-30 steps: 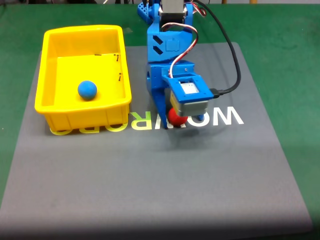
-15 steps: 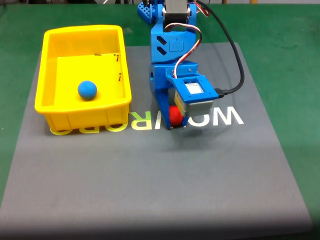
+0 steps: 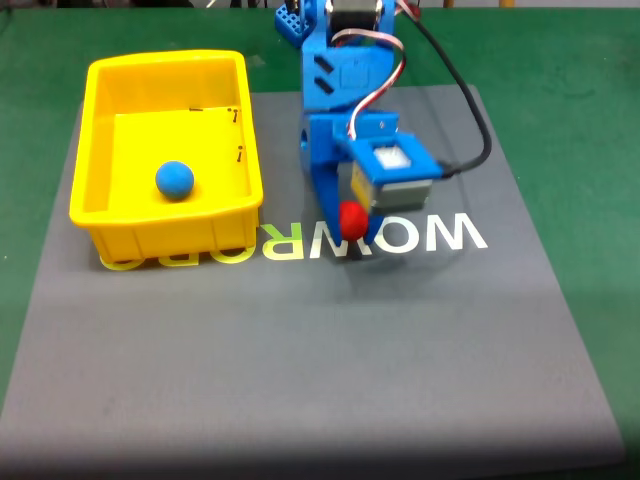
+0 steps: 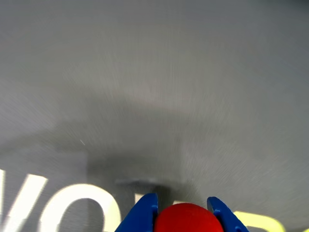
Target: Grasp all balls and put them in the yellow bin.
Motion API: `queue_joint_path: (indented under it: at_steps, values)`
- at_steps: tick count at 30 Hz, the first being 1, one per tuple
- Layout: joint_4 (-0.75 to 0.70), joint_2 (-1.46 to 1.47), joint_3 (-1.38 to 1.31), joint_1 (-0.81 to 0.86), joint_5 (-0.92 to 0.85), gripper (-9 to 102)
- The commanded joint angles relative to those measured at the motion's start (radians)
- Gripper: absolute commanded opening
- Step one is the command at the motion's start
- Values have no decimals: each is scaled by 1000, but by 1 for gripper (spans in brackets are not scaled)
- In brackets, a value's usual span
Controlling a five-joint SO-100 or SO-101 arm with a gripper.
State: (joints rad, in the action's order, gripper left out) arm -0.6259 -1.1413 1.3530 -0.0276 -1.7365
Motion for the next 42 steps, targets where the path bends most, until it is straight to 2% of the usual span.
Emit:
queue_joint_path:
  at_steps: [1, 9, 17, 30, 42]
  values:
    - [46, -146, -51, -2, -3, 0]
    - [43, -304, -41, 60, -15, 0]
    - [-48, -413, -26, 193, -35, 0]
    - [-78, -614, 216, 456, -126, 0]
    - [-107, -808, 463, 497, -143, 0]
